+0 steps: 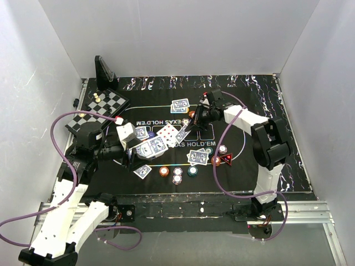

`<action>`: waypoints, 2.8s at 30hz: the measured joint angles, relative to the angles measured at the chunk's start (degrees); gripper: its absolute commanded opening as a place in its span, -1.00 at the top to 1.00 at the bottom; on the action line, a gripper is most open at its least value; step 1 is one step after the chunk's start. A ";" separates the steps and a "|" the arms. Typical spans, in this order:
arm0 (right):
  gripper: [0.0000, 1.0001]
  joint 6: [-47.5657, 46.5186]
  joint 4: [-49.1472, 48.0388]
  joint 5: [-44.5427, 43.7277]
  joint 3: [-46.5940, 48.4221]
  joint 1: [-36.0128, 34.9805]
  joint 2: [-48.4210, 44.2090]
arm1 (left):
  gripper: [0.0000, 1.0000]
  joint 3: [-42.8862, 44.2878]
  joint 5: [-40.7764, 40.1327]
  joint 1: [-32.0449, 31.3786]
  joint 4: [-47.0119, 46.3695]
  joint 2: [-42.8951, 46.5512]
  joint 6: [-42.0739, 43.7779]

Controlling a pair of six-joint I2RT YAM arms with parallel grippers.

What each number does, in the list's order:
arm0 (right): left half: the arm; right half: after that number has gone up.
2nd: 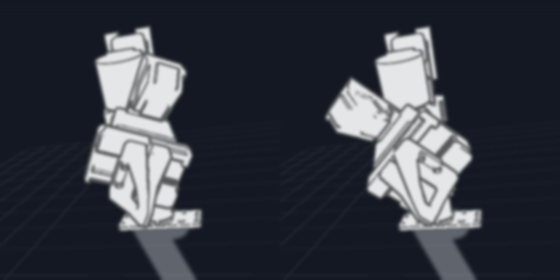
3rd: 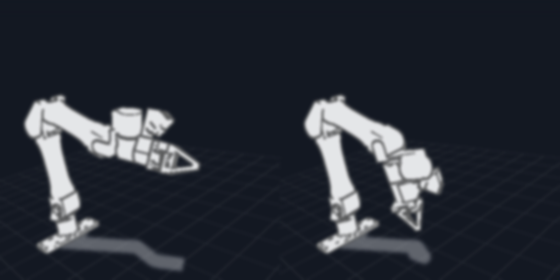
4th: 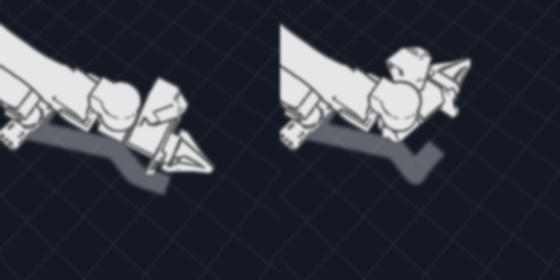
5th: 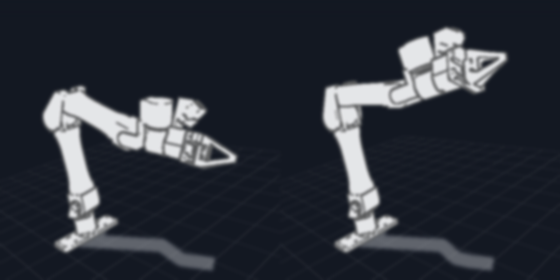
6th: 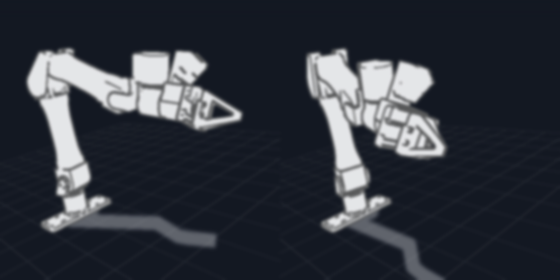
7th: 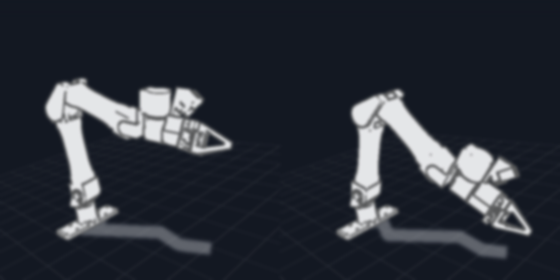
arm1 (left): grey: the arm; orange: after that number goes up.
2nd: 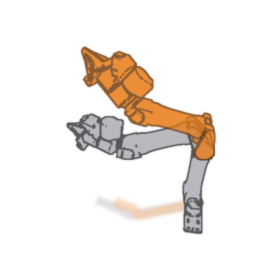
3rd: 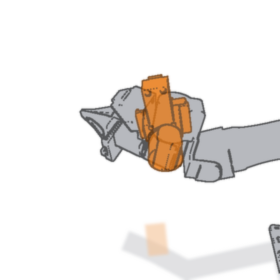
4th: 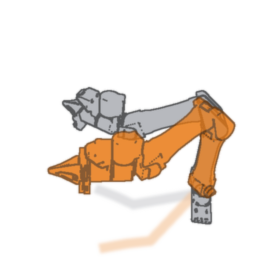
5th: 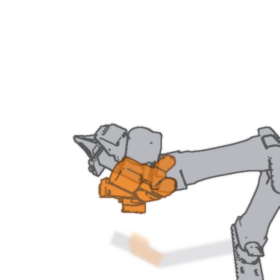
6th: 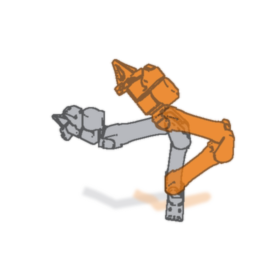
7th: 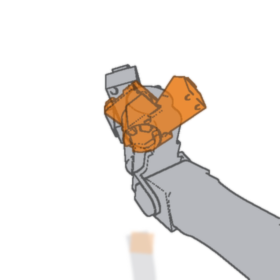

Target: Distribute texas hold em gaming equipment

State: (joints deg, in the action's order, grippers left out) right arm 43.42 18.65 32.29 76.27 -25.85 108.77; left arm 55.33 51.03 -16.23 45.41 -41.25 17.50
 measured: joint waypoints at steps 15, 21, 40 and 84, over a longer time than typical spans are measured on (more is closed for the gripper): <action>0.97 2.73 -6.86 -3.19 0.57 -0.22 7.76 | 1.00 0.00 0.04 0.00 0.57 -0.33 0.07; 0.97 4.48 -10.71 -3.43 0.57 -0.22 7.89 | 1.00 0.00 0.04 0.00 0.70 -0.31 0.31; 0.97 0.07 -1.90 -11.63 0.68 0.39 8.31 | 1.00 0.00 0.50 0.02 0.94 -0.33 0.74; -0.76 -3.48 12.76 -5.70 8.31 -3.54 -25.77 | 1.00 -0.52 1.57 0.04 0.46 0.50 0.31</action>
State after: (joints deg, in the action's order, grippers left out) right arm 39.94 31.42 26.59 84.58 -29.39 83.00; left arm 54.81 52.60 -16.19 45.87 -40.75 17.80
